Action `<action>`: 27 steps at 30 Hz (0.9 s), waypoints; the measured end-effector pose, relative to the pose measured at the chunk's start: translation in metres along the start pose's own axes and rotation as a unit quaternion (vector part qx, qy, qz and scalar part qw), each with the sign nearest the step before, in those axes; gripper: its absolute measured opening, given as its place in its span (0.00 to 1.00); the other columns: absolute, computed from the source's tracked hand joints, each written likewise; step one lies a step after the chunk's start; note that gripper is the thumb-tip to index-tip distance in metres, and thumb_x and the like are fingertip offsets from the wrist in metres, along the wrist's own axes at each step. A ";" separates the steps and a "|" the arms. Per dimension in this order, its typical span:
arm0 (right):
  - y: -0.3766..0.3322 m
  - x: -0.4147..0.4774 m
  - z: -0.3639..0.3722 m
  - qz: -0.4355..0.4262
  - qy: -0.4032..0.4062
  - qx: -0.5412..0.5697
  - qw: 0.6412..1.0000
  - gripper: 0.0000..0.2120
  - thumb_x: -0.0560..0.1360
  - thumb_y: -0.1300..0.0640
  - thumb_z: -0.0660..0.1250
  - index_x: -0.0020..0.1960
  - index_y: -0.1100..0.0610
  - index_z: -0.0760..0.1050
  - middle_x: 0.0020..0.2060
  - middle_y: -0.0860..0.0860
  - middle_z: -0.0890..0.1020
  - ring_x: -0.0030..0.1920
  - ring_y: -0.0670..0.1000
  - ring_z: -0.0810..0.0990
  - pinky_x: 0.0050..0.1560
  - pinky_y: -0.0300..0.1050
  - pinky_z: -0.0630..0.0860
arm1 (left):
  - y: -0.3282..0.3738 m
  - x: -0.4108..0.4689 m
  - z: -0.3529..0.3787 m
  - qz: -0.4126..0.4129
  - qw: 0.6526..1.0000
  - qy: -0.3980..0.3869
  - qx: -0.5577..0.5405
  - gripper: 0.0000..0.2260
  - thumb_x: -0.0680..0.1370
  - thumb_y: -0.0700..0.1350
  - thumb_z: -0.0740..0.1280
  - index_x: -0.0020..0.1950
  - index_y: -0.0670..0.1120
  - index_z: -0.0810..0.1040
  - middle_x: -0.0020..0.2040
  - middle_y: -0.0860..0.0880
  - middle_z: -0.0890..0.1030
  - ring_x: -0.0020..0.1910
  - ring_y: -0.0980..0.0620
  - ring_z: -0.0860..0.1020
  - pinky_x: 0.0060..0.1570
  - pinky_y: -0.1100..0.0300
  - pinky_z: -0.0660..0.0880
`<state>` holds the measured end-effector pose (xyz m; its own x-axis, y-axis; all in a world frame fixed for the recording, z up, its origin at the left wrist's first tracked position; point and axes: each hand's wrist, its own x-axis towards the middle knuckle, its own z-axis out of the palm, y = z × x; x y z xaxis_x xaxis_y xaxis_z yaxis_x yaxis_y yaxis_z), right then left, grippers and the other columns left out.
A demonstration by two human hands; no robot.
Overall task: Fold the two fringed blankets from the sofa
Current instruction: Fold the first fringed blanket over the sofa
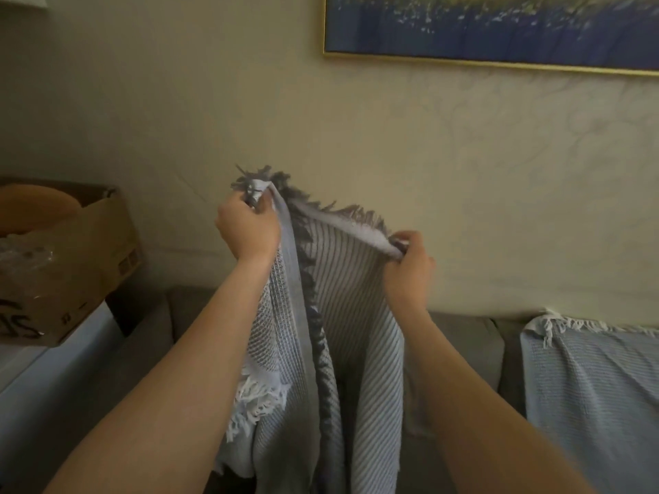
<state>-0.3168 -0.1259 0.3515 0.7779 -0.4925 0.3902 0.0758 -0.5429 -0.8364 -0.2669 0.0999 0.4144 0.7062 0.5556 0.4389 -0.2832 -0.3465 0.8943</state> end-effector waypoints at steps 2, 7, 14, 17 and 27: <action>-0.012 0.002 -0.004 -0.046 -0.002 0.019 0.999 0.12 0.75 0.67 0.67 0.55 0.56 0.77 0.45 0.48 0.83 0.42 0.44 0.79 0.37 0.32 0.73 | 0.011 0.010 -0.002 0.018 0.999 0.023 -0.020 0.08 0.82 0.47 0.73 0.48 0.42 0.85 0.42 0.47 0.85 0.41 0.47 0.84 0.45 0.48 0.83; 0.011 -0.026 0.016 -0.056 -0.185 -0.070 0.979 0.11 0.72 0.56 0.74 0.36 0.54 0.73 0.27 0.46 0.73 0.27 0.45 0.69 0.28 0.41 0.62 | 0.023 0.011 0.001 0.039 0.999 -0.002 -0.037 0.07 0.81 0.46 0.73 0.44 0.46 0.83 0.42 0.47 0.86 0.42 0.46 0.85 0.47 0.46 0.84; 0.044 -0.081 0.031 0.019 -0.050 0.044 0.998 0.10 0.73 0.49 0.77 0.49 0.49 0.77 0.39 0.43 0.83 0.39 0.42 0.82 0.39 0.46 0.80 | 0.000 -0.016 0.006 0.028 0.996 -0.084 -0.004 0.09 0.81 0.45 0.75 0.40 0.47 0.83 0.37 0.50 0.83 0.39 0.46 0.82 0.42 0.47 0.80; 0.052 -0.094 0.030 -0.027 -0.029 -0.040 0.998 0.13 0.74 0.47 0.75 0.47 0.50 0.72 0.40 0.43 0.77 0.40 0.44 0.76 0.39 0.47 0.72 | -0.007 -0.020 0.008 0.017 0.996 -0.089 0.009 0.11 0.80 0.45 0.75 0.39 0.50 0.80 0.36 0.53 0.82 0.39 0.47 0.82 0.40 0.51 0.77; 0.087 -0.102 0.053 -0.158 -0.226 -0.261 0.925 0.19 0.74 0.69 0.65 0.59 0.52 0.79 0.58 0.55 0.77 0.40 0.65 0.81 0.36 0.53 0.75 | -0.022 -0.036 0.014 -0.008 0.986 -0.167 -0.008 0.12 0.81 0.44 0.74 0.40 0.40 0.82 0.37 0.42 0.84 0.34 0.49 0.77 0.36 0.52 0.74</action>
<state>-0.3565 -0.0870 0.2184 0.9585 0.0174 0.2847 0.1242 -0.9240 -0.3616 -0.2764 0.0771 0.3774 0.8843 0.2807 0.3731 -0.2776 -0.3266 0.9035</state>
